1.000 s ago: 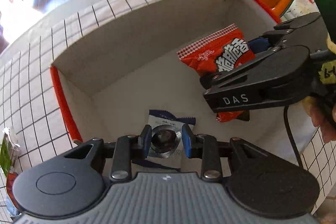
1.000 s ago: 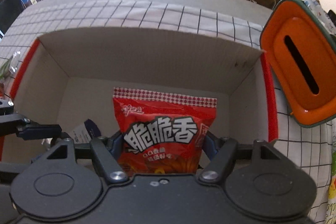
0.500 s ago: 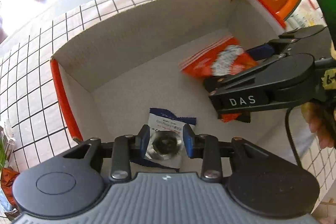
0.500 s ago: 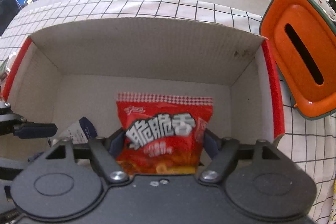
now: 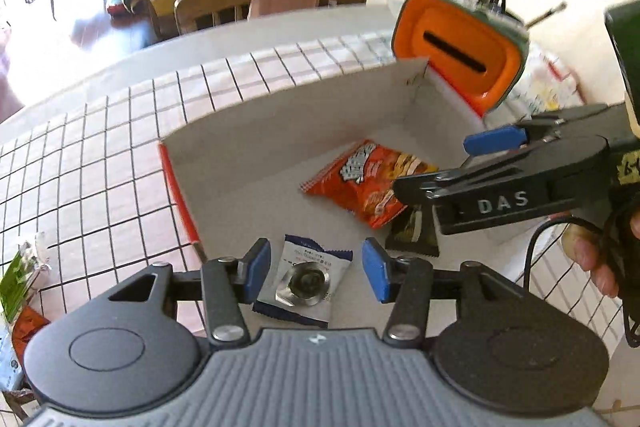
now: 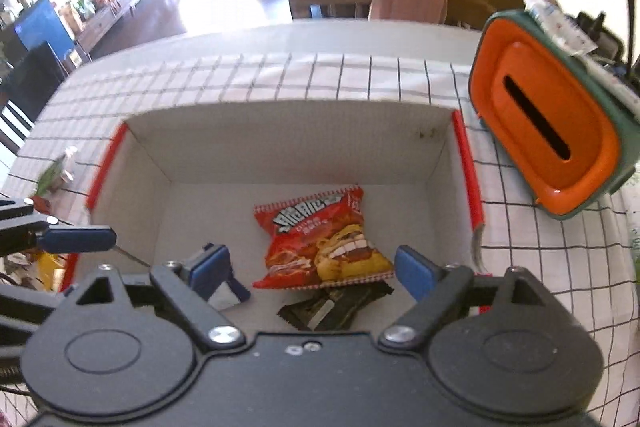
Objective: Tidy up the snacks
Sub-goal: 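Move both tools back toward the remaining snacks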
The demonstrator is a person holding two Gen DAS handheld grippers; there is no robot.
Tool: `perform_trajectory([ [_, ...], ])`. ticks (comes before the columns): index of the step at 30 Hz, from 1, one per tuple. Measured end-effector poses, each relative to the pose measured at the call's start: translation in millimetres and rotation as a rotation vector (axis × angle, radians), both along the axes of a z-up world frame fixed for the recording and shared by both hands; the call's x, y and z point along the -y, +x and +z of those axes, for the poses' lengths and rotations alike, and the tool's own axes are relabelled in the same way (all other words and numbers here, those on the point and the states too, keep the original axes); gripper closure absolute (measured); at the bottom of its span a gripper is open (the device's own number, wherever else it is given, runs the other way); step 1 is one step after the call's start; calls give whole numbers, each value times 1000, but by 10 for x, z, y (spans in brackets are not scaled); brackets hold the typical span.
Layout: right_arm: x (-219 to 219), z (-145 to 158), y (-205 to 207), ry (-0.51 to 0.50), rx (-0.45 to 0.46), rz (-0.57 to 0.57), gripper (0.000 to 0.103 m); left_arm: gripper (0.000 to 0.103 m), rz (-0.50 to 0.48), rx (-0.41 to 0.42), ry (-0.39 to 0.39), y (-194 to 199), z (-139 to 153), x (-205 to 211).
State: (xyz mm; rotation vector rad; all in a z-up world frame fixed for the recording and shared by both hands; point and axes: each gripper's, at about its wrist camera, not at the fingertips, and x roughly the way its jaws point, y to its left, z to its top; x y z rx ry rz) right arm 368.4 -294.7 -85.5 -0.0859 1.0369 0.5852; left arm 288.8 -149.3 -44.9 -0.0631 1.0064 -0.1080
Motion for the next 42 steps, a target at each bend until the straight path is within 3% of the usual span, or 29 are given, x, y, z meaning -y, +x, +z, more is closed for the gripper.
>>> perform_trajectory([
  [11,36,557,-591,115,173,23,5,51,29,151,22,-549,363,-263],
  [19,-156,736,-1021,197,215,54,1,37,69,240,29,-1078,531,-582],
  [32,-844,677,-1533,263,228,137,0,14,195,295,42,-1806,524,-1346],
  [38,-1238,580,-1806,227,231,184,0,8,262,319,43,-2076,428,-1761],
  [42,-1519,438,-1933,147,239,215,0,4,292,318,38,-2237,307,-2056],
])
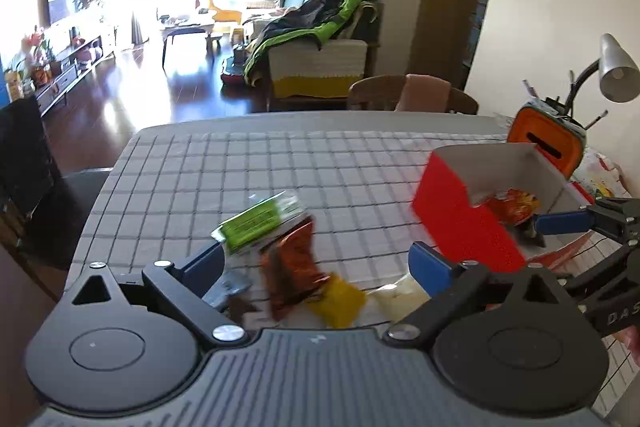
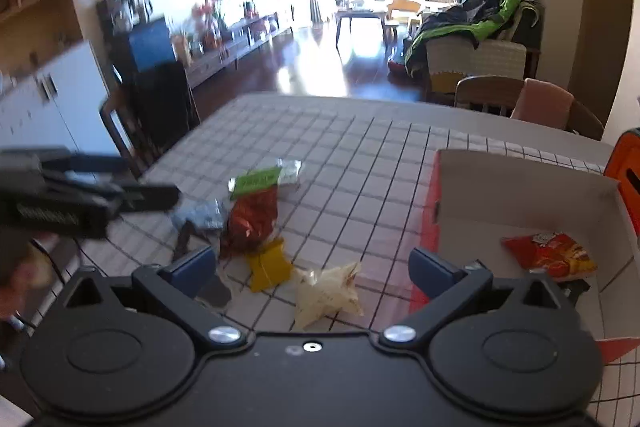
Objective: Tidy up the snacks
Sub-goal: 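Move both tools back toward the remaining snacks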
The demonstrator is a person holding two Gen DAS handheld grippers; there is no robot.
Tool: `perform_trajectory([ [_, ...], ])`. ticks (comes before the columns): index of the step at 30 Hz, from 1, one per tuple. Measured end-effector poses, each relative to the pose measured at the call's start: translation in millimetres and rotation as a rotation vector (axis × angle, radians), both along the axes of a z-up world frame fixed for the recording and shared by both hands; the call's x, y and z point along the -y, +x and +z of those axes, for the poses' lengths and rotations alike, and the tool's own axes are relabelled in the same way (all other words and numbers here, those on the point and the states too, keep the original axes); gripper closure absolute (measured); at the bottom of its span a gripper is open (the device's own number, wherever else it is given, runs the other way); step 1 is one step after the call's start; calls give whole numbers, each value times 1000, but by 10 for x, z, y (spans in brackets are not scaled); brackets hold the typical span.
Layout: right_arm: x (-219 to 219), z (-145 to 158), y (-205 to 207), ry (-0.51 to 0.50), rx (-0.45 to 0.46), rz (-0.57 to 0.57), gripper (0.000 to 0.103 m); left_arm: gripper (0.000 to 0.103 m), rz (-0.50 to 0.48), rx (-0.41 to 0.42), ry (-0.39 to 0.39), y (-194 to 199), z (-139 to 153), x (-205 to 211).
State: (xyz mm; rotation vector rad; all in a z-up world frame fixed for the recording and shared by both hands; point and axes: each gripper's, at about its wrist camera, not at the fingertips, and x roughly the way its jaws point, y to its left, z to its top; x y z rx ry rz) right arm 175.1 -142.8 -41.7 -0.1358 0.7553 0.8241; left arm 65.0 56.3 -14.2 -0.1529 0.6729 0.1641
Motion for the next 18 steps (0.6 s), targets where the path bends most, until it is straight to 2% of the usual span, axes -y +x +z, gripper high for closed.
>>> perform_trajectory([
  [6,-288,-265,-22,-69,-27,10,0,4,4,-17,-2,-148,-177,-318],
  [13,-570,-584,36,-152,4,-18,0,4,-32,-47,-39,-165,-375,-507],
  [18,-731,-795,98,-190,-5,-49,1,4,-52,-67,1,-120,-513,-522],
])
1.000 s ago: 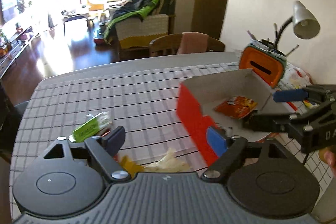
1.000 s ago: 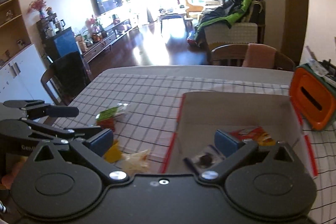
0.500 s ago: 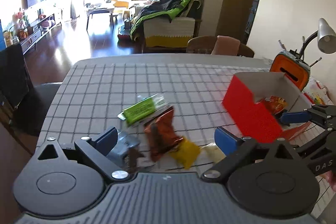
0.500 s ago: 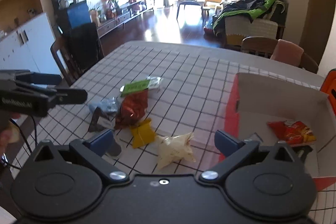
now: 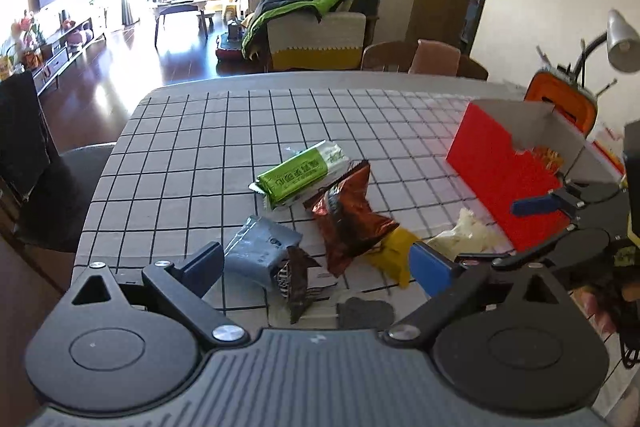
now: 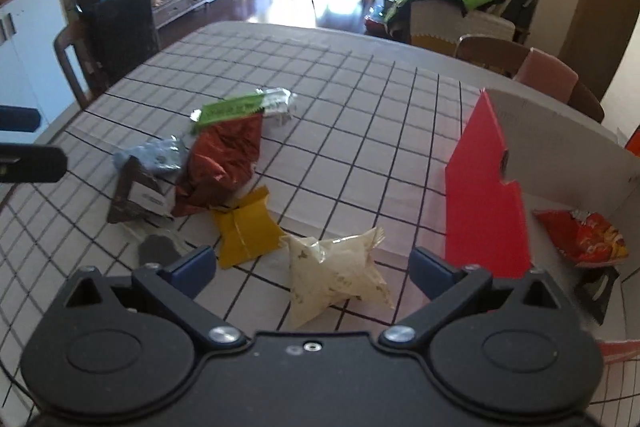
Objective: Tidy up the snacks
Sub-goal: 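Move both tools back toward the remaining snacks, then grasp the dark chocolate piece with left tool while right tool grasps the cream packet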
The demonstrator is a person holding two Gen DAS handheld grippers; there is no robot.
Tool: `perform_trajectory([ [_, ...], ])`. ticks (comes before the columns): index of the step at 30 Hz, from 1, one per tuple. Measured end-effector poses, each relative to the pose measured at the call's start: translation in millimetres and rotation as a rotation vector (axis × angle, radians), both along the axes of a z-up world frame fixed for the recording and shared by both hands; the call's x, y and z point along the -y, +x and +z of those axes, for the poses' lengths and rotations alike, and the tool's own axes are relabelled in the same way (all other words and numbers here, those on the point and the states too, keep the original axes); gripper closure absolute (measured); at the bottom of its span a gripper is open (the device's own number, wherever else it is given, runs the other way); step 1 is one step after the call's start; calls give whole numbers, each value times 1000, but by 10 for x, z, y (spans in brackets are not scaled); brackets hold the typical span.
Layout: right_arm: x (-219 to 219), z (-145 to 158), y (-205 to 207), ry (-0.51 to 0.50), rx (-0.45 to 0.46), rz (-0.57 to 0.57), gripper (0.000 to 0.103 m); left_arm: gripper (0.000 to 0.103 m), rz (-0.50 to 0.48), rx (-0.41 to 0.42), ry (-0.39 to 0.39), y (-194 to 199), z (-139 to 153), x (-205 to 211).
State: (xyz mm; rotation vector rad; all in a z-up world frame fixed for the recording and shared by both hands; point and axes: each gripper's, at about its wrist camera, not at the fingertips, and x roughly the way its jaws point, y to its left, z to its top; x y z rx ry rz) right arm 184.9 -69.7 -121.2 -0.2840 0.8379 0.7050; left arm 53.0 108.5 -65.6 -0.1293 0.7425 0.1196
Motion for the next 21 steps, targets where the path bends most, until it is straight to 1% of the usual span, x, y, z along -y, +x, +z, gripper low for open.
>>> perform_trajectory([
  [5,-123,-207,92,-72,12,-20,3,4,-39,-47,18,100,-208,-6],
  [9,-184,-310,163,-105,6,-31,6,4,-47,-91,31,214,-363,-25],
  [12,-210,-353,209,-114,-9,-39,8,4,-47,-117,23,302,-467,-59],
  [16,-218,-405,261,-119,-24,-45,10,5,-69,-115,29,391,-542,-78],
  [19,-231,-444,286,-128,-35,-44,14,5,-92,-125,25,460,-594,-77],
  [20,-235,-453,296,-129,-36,-47,15,6,-98,-127,26,479,-606,-79],
  [21,-230,-454,304,-122,-40,-49,16,11,-105,-133,24,502,-628,-80],
])
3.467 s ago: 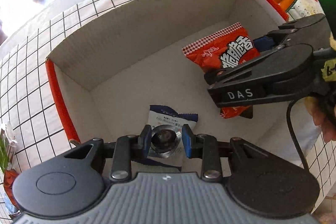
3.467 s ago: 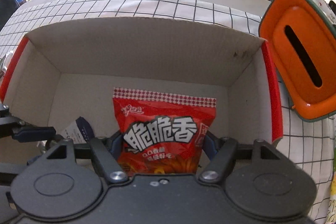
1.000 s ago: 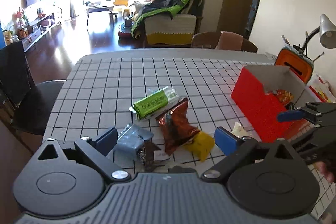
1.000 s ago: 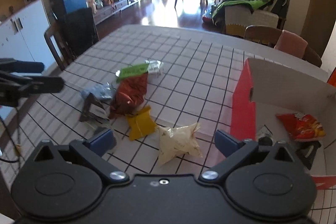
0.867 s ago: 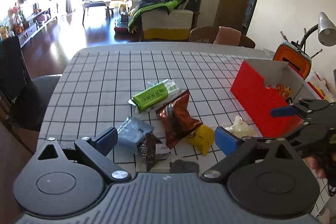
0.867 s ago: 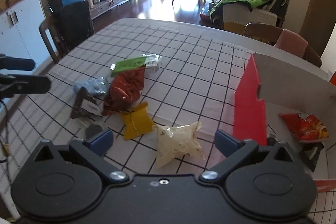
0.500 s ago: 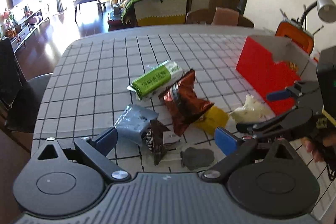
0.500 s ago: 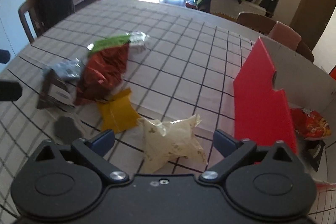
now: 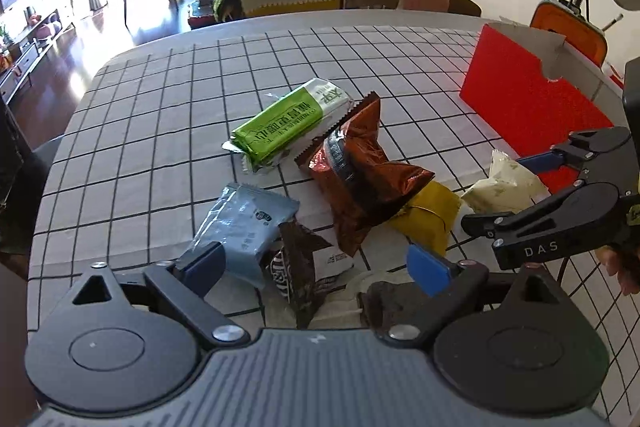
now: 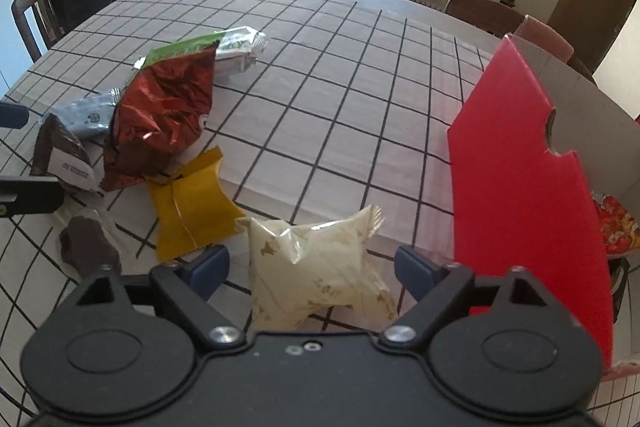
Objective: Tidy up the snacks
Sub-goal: 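Grasp the dark chocolate piece with left tool while right tool grasps the cream packet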
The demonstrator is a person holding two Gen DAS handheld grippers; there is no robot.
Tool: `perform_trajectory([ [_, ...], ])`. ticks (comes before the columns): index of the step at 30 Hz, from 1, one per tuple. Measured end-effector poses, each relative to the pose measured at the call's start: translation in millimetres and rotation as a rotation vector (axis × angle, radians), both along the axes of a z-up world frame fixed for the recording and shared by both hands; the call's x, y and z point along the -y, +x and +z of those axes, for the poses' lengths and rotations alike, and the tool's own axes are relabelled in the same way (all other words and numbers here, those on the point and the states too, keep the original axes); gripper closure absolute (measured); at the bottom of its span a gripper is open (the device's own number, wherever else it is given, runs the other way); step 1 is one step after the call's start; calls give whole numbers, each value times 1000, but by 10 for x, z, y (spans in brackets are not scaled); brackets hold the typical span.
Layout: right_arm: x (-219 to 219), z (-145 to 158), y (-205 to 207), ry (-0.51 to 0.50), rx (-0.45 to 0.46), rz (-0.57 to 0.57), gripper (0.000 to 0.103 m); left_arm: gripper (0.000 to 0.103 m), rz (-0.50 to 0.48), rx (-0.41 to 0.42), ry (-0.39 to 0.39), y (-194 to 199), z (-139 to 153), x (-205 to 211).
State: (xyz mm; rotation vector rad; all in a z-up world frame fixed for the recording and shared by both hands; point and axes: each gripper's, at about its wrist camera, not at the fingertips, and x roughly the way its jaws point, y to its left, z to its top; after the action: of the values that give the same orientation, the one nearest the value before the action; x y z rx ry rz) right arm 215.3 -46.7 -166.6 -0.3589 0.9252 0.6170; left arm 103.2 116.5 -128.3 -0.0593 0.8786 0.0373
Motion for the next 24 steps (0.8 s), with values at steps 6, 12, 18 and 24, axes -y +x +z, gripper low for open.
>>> perform_trajectory([
  [6,20,0,24,20,-6,-8,24,34,-3,-51,32,128,-117,-14],
  [12,37,15,39,41,-17,-17,34,50,-14,-83,53,200,-172,10],
  [18,53,35,7,48,-18,-11,42,60,-14,-96,44,247,-208,27],
  [24,109,38,-6,83,-29,-36,44,68,-15,-93,39,237,-175,15],
])
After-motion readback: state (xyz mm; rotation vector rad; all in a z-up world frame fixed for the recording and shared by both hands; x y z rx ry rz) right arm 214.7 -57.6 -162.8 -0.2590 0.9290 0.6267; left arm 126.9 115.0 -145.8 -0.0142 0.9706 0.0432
